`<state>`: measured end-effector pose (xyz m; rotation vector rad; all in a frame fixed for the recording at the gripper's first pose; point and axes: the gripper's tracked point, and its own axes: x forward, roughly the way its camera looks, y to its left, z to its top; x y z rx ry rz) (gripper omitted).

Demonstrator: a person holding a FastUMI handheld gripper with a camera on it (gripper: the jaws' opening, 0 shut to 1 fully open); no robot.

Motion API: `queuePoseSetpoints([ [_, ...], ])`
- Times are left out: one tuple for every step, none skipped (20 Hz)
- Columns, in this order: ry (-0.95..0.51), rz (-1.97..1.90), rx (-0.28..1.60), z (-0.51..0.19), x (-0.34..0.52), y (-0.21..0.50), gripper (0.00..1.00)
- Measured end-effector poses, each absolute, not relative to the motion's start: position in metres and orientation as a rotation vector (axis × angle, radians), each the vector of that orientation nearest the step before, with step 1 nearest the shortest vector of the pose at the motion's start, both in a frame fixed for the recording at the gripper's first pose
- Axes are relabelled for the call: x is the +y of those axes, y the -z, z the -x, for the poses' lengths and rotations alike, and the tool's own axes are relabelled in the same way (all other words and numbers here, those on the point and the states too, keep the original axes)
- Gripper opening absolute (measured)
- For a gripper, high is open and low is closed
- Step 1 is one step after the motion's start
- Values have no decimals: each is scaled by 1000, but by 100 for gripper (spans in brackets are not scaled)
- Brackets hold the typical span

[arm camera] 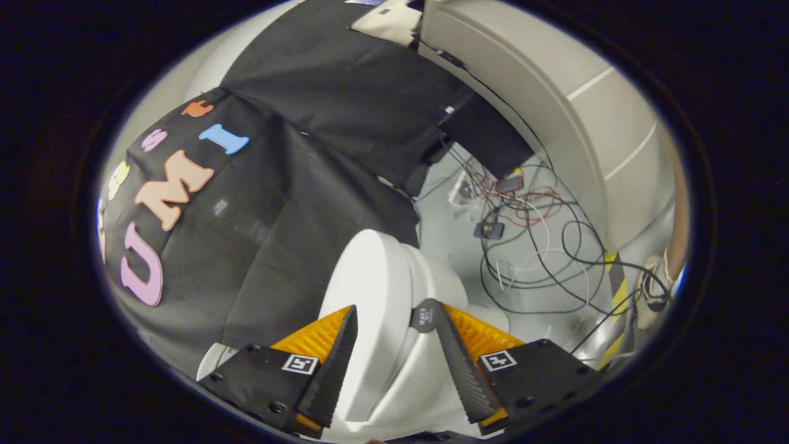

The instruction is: Open the toilet lid.

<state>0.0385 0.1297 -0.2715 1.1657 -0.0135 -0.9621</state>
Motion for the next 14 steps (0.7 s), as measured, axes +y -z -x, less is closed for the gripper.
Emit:
queuePoseSetpoints([
  [963, -1189, 7, -37, 133, 281, 80],
  [967, -1210, 21, -36, 137, 288, 80],
  [970, -1226, 32, -36, 139, 295, 80],
  [975, -1241, 43, -35, 140, 300, 80],
  [979, -1256, 51, -36, 141, 304, 81],
  [982, -1272, 53, -36, 140, 309, 81],
  [979, -1293, 48, -38, 138, 314, 81],
  [966, -1316, 35, -41, 135, 316, 80],
  [945, -1338, 18, -47, 132, 317, 80],
  [920, -1357, 2, -53, 127, 317, 80],
  [895, -1370, -4, -58, 126, 316, 80],
  [878, -1377, 3, -64, 122, 318, 80],
  [862, -1390, 8, -74, 116, 324, 71],
  [851, -1397, 35, -75, 123, 325, 61],
])
